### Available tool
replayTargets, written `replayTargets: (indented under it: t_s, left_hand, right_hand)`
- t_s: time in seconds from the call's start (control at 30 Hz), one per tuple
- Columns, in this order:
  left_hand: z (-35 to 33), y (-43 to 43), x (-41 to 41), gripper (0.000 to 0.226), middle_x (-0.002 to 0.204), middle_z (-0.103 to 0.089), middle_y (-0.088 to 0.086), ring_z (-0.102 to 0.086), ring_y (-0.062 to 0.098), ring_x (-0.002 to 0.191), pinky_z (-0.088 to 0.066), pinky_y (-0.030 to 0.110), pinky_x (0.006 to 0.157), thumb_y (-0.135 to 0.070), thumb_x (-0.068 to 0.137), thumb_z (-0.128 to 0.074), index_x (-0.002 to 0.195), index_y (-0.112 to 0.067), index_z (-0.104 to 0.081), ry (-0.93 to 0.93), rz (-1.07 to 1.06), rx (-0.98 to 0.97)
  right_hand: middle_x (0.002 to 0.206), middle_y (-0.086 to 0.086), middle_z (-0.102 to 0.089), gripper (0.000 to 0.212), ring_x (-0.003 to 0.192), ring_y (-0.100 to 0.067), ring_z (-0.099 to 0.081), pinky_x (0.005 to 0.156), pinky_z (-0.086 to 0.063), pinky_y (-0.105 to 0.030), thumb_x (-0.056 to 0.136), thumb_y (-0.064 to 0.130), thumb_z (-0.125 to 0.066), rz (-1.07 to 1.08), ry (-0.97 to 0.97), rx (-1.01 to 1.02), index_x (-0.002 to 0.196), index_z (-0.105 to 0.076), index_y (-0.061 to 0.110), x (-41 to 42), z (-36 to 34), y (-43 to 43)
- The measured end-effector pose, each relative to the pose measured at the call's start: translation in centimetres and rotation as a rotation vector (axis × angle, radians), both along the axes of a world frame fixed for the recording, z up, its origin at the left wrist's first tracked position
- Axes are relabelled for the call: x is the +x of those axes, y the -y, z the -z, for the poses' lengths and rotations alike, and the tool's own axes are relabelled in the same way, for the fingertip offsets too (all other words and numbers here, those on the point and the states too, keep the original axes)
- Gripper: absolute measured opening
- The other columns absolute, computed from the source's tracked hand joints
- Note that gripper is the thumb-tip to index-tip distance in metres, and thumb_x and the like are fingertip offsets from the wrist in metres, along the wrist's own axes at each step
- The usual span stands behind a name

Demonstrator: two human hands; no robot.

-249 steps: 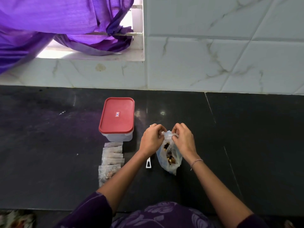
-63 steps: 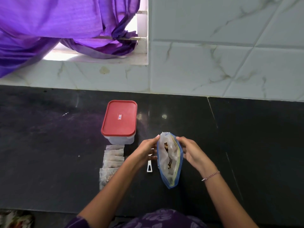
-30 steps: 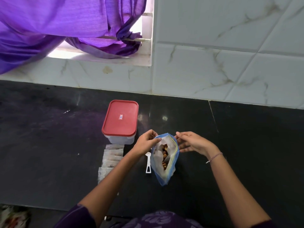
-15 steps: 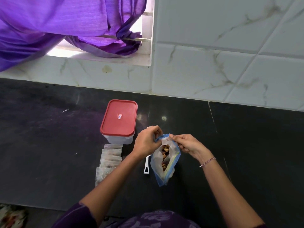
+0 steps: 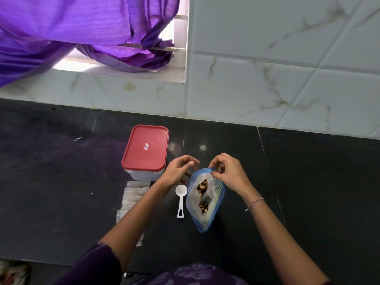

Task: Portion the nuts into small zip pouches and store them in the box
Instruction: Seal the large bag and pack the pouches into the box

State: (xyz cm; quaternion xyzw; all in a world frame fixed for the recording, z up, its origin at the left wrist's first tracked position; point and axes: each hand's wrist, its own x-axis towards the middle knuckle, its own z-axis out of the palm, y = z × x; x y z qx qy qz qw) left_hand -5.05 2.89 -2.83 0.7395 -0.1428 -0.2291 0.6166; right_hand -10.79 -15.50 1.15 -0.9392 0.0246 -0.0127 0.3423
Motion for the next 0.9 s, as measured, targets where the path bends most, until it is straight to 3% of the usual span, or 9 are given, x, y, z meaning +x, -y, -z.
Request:
replayTargets:
  t_s: [0.1, 0.37, 0.57, 0.7, 0.77, 0.9]
  left_hand:
    - [0.7, 0.4, 0.4, 0.024, 0.111, -0.067, 0.01, -0.066, 0.013, 0.091, -0.054, 0.022, 0.066, -0.004, 0.093, -0.059, 0.116, -0.008, -0.065, -0.038, 0.184, 0.002]
    - [1.6, 2.2, 1.4, 0.017, 0.084, -0.069, 0.0, -0.064, 0.016, 0.08, -0.054, 0.04, 0.081, -0.004, 0.081, -0.074, 0.083, -0.021, -0.071, 0.045, 0.162, 0.043]
    - [1.6, 2.8, 1.3, 0.016, 0.077, -0.069, -0.004, -0.064, 0.012, 0.075, -0.054, 0.032, 0.076, -0.006, 0.079, -0.074, 0.08, -0.021, -0.071, 0.025, 0.047, 0.101]
    - [0.9, 3.2, 0.9, 0.009, 0.074, -0.066, 0.0, -0.059, 0.01, 0.064, -0.048, 0.022, 0.055, -0.008, 0.086, -0.067, 0.088, -0.016, -0.071, -0.147, -0.06, 0.025]
    - [0.7, 3.4, 0.5, 0.013, 0.079, -0.064, 0.002, -0.054, 0.01, 0.062, -0.041, 0.018, 0.047, -0.009, 0.093, -0.058, 0.1, -0.012, -0.069, -0.257, -0.15, -0.063]
    - [0.6, 3.0, -0.4, 0.006, 0.088, -0.057, 0.007, -0.054, 0.012, 0.064, -0.046, 0.02, 0.048, -0.014, 0.098, -0.052, 0.097, -0.012, -0.058, -0.295, -0.317, -0.121]
  right_hand:
    - [0.08, 0.008, -0.057, 0.02, 0.072, -0.007, -0.056, 0.063, -0.046, -0.014, 0.074, 0.004, -0.074, -0.019, -0.028, -0.004, 0.079, -0.063, 0.021, 0.1, -0.2, 0.1]
    - [0.081, 0.01, -0.052, 0.03, 0.07, -0.005, -0.054, 0.062, -0.046, -0.017, 0.073, 0.005, -0.076, -0.067, 0.021, -0.142, 0.068, -0.054, 0.025, 0.7, -0.7, -0.1]
    - [0.084, 0.008, -0.054, 0.017, 0.073, -0.008, -0.056, 0.066, -0.051, -0.025, 0.075, 0.013, -0.075, -0.011, 0.095, -0.24, 0.073, -0.061, 0.023, 0.7, -1.0, -0.9]
    - [0.075, 0.008, -0.057, 0.018, 0.066, -0.005, -0.055, 0.06, -0.047, -0.018, 0.076, 0.01, -0.075, 0.225, 0.046, -0.055, 0.077, -0.065, 0.025, 0.8, -0.8, -0.9]
    - [0.079, 0.006, -0.059, 0.018, 0.069, -0.005, -0.057, 0.06, -0.048, -0.016, 0.077, 0.011, -0.075, 0.263, 0.032, -0.015, 0.084, -0.066, 0.025, 0.9, -0.7, -0.7]
    - [0.099, 0.002, -0.058, 0.033, 0.084, -0.007, -0.058, 0.066, -0.047, -0.011, 0.076, 0.011, -0.077, 0.265, 0.035, 0.181, 0.104, -0.065, 0.022, 0.0, -0.7, -0.1]
